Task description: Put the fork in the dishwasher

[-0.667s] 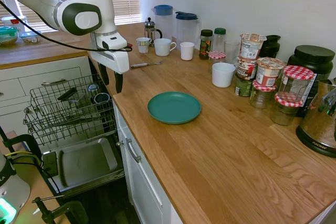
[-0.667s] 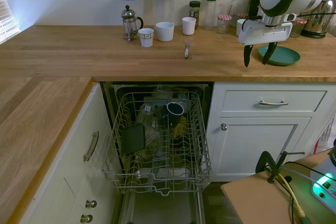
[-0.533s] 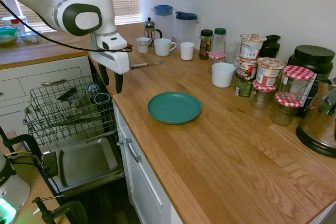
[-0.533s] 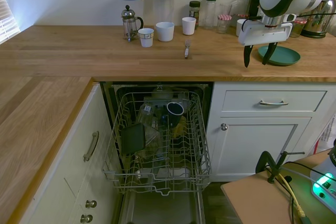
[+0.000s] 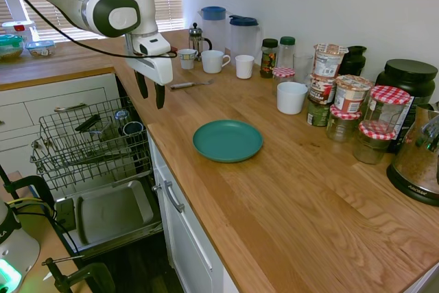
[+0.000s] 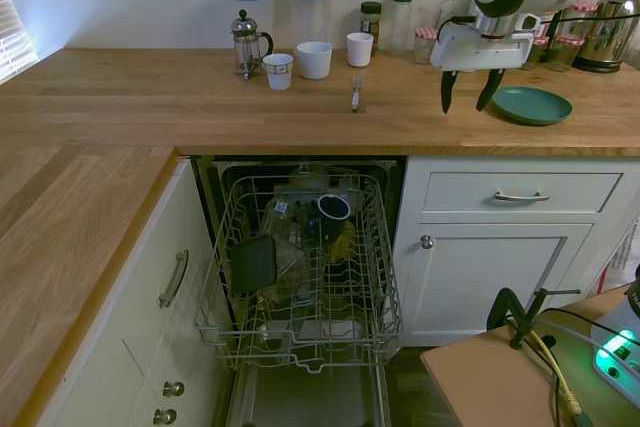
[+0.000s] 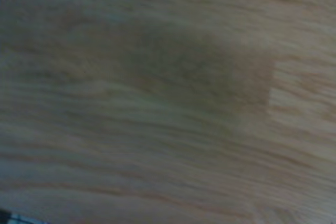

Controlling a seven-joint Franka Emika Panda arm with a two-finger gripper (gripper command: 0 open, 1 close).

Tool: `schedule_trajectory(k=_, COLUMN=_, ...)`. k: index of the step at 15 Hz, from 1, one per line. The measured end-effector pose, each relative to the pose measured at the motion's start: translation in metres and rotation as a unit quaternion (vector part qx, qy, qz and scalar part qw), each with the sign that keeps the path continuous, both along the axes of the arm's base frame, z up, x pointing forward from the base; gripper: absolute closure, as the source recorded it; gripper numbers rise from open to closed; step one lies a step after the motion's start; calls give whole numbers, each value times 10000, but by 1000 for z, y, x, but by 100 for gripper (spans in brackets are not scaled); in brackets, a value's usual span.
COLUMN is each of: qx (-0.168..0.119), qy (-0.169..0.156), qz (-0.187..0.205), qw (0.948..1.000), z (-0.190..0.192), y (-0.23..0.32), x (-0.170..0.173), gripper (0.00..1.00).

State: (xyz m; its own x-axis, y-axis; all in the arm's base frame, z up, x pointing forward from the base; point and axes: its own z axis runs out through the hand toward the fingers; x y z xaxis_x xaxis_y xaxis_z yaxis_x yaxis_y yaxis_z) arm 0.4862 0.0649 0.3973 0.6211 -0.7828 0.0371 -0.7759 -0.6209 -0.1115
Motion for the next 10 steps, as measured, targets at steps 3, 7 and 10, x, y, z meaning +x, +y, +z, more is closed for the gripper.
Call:
schedule_trajectory(k=3, qx=130, qy=-209, qz=-241, qw=9994, z=6, y=28, x=41, gripper=0)
schedule_trajectory(k=7, qx=71, qy=-520, qz=-571, qw=9970, z=16, y=67, x=100, gripper=0)
schedule_trajectory(k=10, qx=-29, qy=-639, qz=-906, qw=9938, z=6, y=93, x=149, gripper=0)
